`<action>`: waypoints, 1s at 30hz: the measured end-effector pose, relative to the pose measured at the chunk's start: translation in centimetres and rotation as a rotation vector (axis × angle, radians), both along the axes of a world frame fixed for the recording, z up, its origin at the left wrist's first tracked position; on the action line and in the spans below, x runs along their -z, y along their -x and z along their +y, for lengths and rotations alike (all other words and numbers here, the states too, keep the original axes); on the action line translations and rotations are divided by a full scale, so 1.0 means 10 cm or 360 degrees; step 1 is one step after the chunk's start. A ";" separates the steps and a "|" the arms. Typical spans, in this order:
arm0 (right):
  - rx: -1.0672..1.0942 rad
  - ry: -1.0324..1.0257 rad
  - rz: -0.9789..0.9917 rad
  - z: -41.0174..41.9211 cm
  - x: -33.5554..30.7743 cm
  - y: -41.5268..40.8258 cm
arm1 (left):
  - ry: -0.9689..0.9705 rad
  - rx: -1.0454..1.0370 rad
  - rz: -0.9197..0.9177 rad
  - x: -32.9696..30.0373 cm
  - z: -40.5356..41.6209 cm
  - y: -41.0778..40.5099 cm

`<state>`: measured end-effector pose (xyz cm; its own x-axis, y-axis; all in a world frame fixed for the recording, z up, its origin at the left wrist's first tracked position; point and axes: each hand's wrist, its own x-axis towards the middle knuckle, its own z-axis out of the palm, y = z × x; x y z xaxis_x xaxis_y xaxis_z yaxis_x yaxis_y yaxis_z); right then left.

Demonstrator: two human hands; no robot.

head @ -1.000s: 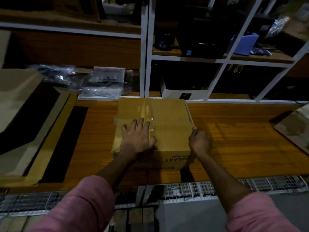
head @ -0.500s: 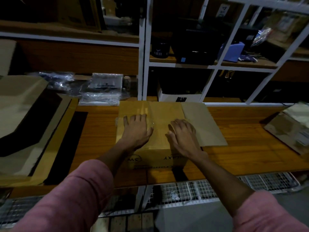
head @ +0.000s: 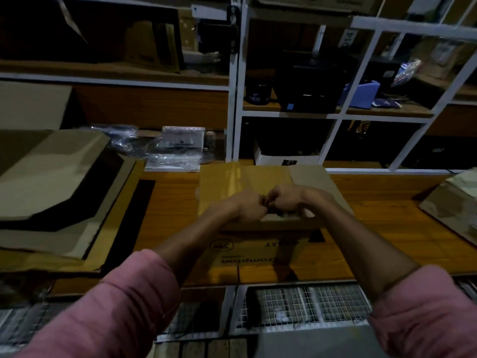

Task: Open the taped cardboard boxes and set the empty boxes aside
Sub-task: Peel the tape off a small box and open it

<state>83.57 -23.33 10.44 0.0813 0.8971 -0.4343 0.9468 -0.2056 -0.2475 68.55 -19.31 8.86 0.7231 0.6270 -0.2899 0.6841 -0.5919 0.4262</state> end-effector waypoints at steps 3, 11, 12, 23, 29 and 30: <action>-0.0106 0.0210 0.0102 -0.15 0.26 0.01 | -0.0039 0.0034 -0.0146 0.29 -0.24 0.07; -0.0103 0.0021 0.0285 -0.43 0.68 -0.04 | -0.0790 0.0300 0.0102 0.80 -0.43 0.17; -0.0044 0.0005 0.0328 -0.46 0.69 -0.01 | -0.0893 0.0295 0.0198 0.82 -0.47 0.14; 0.0093 -0.0330 -0.0365 -0.67 1.07 0.11 | -0.0139 -0.0179 -0.0333 0.83 -0.61 -0.23; 0.0095 -0.0561 -0.0129 -0.61 1.18 0.10 | -0.0764 -0.0356 -0.0064 0.91 -0.34 0.15; 0.0098 -0.0588 -0.0081 -0.63 1.19 0.10 | -0.0800 -0.0472 -0.0040 0.93 -0.27 0.25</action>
<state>82.58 -29.67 -1.48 0.1532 0.9852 -0.0763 0.9485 -0.1683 -0.2685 66.02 -22.01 -0.43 0.4983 0.8599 0.1105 0.8449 -0.5102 0.1608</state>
